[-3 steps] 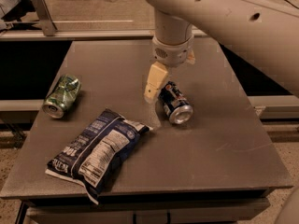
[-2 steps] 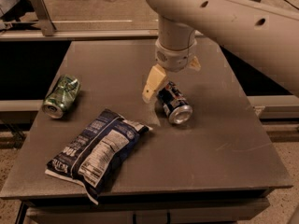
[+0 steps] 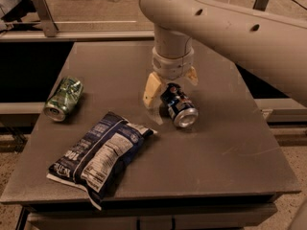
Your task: Place pepsi can upright
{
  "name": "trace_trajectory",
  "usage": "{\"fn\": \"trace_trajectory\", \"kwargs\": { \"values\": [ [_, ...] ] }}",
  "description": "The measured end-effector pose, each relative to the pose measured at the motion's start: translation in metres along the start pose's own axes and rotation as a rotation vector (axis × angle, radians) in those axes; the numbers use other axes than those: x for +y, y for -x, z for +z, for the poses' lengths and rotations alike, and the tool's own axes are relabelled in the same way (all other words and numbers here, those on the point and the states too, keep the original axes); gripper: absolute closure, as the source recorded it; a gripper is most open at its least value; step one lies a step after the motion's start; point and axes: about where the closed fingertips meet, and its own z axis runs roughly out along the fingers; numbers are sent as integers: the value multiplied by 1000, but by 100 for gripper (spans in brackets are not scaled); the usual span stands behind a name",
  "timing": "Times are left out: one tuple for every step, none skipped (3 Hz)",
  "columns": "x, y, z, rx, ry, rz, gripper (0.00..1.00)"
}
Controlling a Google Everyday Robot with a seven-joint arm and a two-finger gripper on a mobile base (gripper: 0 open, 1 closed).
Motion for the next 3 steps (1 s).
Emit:
{"fn": "trace_trajectory", "kwargs": {
  "values": [
    [0, 1, 0, -5, 0, 0, 41],
    [0, 1, 0, -9, 0, 0, 65],
    [-1, -1, -12, -15, 12, -69, 87]
  ]
}}
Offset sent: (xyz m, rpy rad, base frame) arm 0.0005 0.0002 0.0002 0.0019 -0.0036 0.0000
